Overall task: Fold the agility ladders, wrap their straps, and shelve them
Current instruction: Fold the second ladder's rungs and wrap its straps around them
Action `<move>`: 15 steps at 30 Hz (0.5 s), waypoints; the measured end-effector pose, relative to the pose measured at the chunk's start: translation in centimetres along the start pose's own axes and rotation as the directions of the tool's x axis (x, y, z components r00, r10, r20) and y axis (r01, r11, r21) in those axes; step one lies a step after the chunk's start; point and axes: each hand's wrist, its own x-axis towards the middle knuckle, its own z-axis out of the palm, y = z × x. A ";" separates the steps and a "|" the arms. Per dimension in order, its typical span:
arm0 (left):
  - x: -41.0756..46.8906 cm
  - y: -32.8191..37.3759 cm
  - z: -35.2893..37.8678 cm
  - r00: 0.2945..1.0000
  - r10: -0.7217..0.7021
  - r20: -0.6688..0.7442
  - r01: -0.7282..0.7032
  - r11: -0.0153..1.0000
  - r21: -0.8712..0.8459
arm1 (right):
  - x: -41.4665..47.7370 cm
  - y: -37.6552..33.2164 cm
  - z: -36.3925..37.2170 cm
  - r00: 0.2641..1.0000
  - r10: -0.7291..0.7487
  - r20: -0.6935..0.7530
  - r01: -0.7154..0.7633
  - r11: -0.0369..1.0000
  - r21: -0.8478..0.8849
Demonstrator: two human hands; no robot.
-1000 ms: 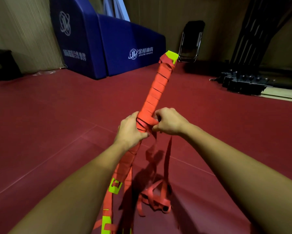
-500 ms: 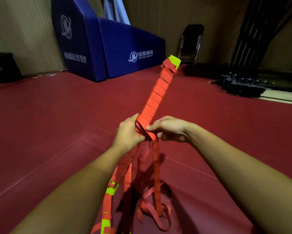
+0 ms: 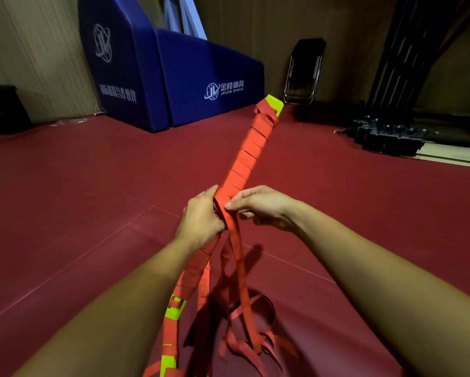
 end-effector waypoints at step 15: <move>0.3 0.2 0.3 1.000 0.013 0.015 -0.013 1.000 -0.017 | 0.4 -0.3 -0.3 0.992 -0.103 -0.075 0.105 0.994 0.014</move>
